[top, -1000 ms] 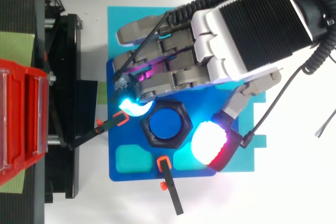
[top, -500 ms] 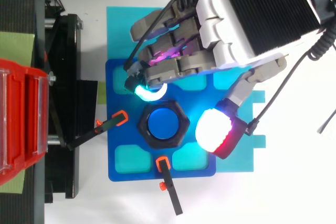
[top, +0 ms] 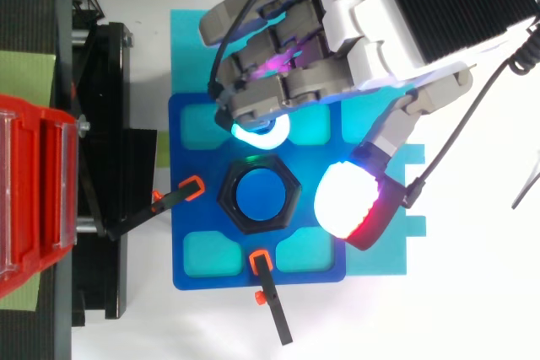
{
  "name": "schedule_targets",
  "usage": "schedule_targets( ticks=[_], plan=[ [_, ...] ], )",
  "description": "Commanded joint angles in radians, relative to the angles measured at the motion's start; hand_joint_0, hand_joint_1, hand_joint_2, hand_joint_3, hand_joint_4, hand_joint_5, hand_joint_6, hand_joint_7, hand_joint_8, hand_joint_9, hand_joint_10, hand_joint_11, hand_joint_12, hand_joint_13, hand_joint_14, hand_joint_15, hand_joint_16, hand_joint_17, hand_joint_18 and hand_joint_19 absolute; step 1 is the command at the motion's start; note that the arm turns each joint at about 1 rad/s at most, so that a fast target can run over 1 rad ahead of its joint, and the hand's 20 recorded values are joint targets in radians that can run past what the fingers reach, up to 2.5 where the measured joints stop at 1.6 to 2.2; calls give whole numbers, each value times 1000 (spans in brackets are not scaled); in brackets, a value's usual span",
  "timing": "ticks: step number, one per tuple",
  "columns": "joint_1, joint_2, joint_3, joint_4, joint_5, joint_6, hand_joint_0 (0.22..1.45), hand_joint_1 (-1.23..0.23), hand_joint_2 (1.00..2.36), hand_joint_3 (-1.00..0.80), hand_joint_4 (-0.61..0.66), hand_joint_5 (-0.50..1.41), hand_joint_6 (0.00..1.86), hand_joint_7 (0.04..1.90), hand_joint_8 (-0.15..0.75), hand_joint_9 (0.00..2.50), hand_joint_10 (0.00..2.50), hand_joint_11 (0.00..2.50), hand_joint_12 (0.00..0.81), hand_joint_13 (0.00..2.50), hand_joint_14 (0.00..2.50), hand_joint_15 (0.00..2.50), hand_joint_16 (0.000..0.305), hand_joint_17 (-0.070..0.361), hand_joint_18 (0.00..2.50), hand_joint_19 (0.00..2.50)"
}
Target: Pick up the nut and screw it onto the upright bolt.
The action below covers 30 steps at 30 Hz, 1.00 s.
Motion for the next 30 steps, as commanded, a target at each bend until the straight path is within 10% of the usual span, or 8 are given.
schedule_targets(
  ticks=[1,16,30],
  plan=[
    [4,-1,3,8,3,0,520,-199,1000,-500,245,-50,505,1090,249,1121,0,0,156,826,0,0,10,22,485,0],
    [46,-3,1,5,48,-1,498,-159,1000,-500,179,-127,502,659,201,849,0,0,193,631,0,0,22,48,336,0],
    [61,-44,0,30,60,6,484,-101,1000,-500,152,-144,501,644,185,585,0,0,245,375,0,0,26,58,25,0]
  ],
)
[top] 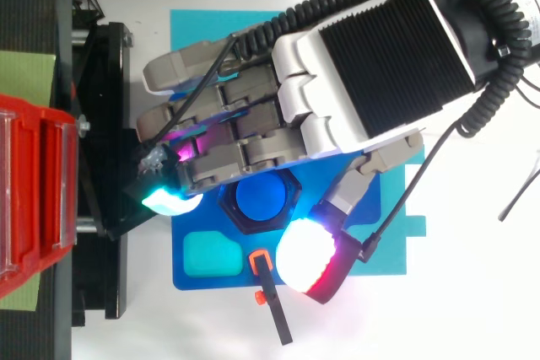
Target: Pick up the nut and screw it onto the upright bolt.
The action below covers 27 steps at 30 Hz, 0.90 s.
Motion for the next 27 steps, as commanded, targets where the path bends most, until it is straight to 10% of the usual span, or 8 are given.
schedule_targets(
  ticks=[1,27],
  plan=[
    [0,-1,-1,-13,-2,1,485,-101,1000,-500,160,-140,502,654,188,594,0,0,245,377,0,0,26,58,26,0],
    [-26,-1,-1,-22,-14,-2,535,-219,1000,-500,173,-11,503,1435,243,851,0,0,172,573,0,0,9,21,197,0]
  ],
)
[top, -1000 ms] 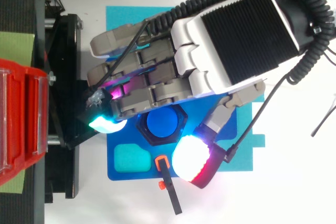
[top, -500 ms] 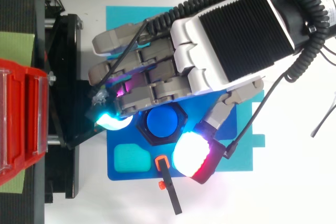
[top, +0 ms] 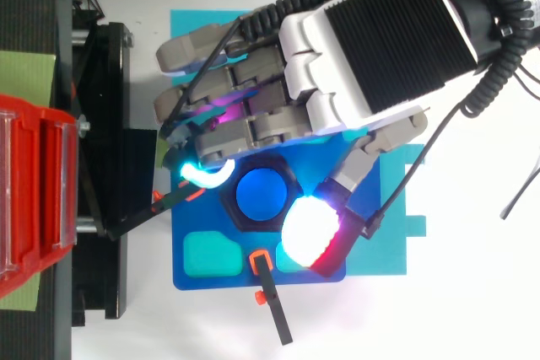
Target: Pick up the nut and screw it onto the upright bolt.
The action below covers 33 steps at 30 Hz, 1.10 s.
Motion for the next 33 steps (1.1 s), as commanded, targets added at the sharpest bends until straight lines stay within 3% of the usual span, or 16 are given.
schedule_targets(
  ticks=[1,5,12,17,27,33],
  plan=[
    [-4,0,0,-1,-3,0,537,-225,1000,-500,164,-4,502,1457,241,861,0,0,168,596,0,0,9,20,207,0],
    [-12,0,0,3,-13,0,545,-249,1000,-500,165,23,500,1520,240,944,0,0,149,653,0,0,7,16,284,0],
    [-19,0,0,9,-19,0,558,-279,1000,-500,60,45,680,1124,184,1295,0,0,74,957,0,0,1,-3,633,0],
    [-24,0,0,19,-24,0,554,-276,1000,-500,49,52,702,1065,140,1424,0,0,45,1075,0,0,4,-10,767,0],
    [-27,0,9,19,-32,3,534,-229,1000,-500,76,57,691,1057,138,1457,0,0,49,1090,0,0,3,-7,775,0],
    [-29,0,36,9,-49,4,493,-180,1000,-500,122,89,557,1299,144,1468,0,0,69,1021,0,0,2,4,719,0]
  ],
)
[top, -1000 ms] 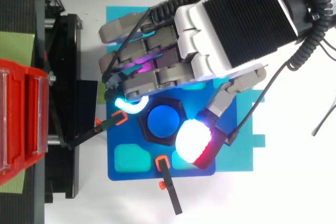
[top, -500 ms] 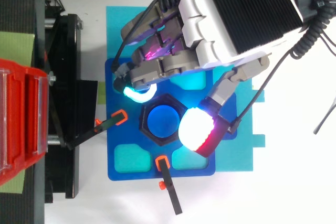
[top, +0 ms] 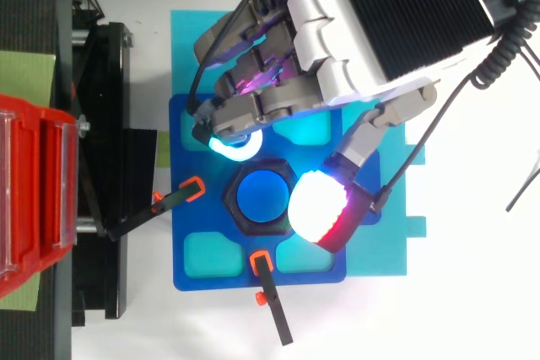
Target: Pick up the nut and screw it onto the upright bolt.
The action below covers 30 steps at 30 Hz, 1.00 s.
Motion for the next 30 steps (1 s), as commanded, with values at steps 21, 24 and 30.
schedule_targets(
  ticks=[21,24,30],
  plan=[
    [22,-1,57,-21,10,6,463,-158,1000,-500,212,-92,502,698,184,952,0,0,175,690,0,0,20,45,410,0],
    [33,-1,56,-21,21,6,462,-154,1000,-500,197,-106,501,629,179,818,0,0,196,508,0,0,21,48,169,0],
    [54,-5,25,-9,58,6,459,-116,1000,-500,154,-155,501,562,165,475,0,0,258,199,0,0,28,62,0,0]
  ],
)
